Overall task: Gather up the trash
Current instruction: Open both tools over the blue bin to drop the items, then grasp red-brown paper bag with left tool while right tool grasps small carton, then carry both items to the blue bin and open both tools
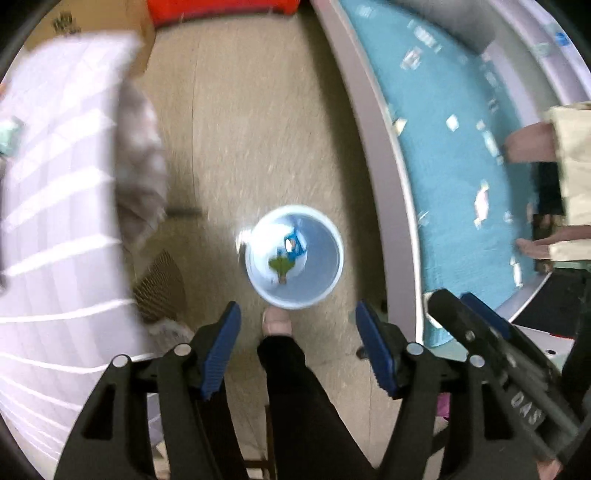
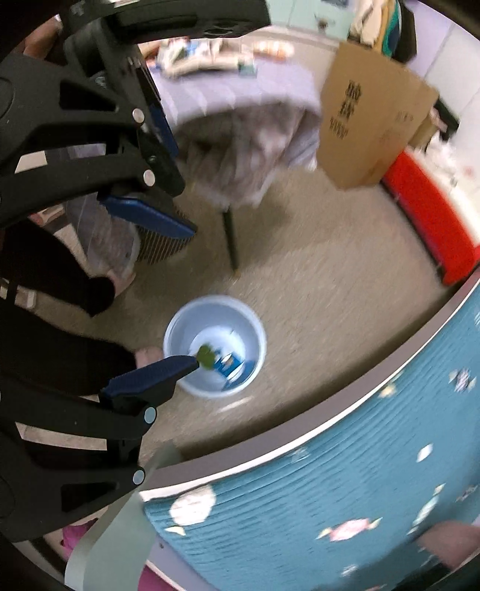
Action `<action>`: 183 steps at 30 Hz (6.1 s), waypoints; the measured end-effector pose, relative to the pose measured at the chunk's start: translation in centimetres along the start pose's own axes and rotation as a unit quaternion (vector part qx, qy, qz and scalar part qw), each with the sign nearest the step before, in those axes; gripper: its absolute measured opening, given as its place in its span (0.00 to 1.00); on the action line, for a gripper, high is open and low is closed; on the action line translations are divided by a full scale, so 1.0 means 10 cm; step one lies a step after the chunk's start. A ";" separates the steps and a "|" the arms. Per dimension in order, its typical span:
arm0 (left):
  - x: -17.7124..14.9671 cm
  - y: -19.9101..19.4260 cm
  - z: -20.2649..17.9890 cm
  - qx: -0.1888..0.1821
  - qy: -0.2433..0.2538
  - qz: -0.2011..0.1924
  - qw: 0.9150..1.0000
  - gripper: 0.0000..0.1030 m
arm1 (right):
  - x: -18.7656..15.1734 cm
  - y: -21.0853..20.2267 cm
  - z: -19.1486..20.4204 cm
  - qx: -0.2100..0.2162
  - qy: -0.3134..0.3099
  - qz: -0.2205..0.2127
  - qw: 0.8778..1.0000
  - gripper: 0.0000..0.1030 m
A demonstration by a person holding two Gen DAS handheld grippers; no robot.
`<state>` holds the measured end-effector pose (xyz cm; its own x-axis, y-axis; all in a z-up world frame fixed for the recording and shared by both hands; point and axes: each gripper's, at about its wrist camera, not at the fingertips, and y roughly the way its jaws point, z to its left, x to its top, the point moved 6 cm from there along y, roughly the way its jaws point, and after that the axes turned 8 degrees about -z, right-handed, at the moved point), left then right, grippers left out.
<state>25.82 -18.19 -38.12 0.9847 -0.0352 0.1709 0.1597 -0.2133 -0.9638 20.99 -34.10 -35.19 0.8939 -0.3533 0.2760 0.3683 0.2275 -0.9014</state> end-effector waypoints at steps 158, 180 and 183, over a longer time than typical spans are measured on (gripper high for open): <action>-0.35 0.49 -0.59 -0.029 0.036 0.086 0.995 0.19 | -0.27 0.30 -0.81 -0.013 0.033 0.066 0.997 0.59; -0.53 2.01 -0.79 -0.020 0.062 0.187 0.980 0.38 | -0.51 1.07 -1.55 -0.059 0.135 0.072 0.986 0.62; -0.48 1.97 -0.77 -0.009 0.061 0.191 0.980 0.50 | -0.45 1.03 -1.56 -0.060 0.136 0.071 0.986 0.62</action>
<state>23.70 -29.77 -56.33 0.9567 -0.2311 -0.1768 -0.2206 -0.1797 -0.9587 16.76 -44.28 -50.90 0.8271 -0.5589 0.0596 0.1969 0.1888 -0.9621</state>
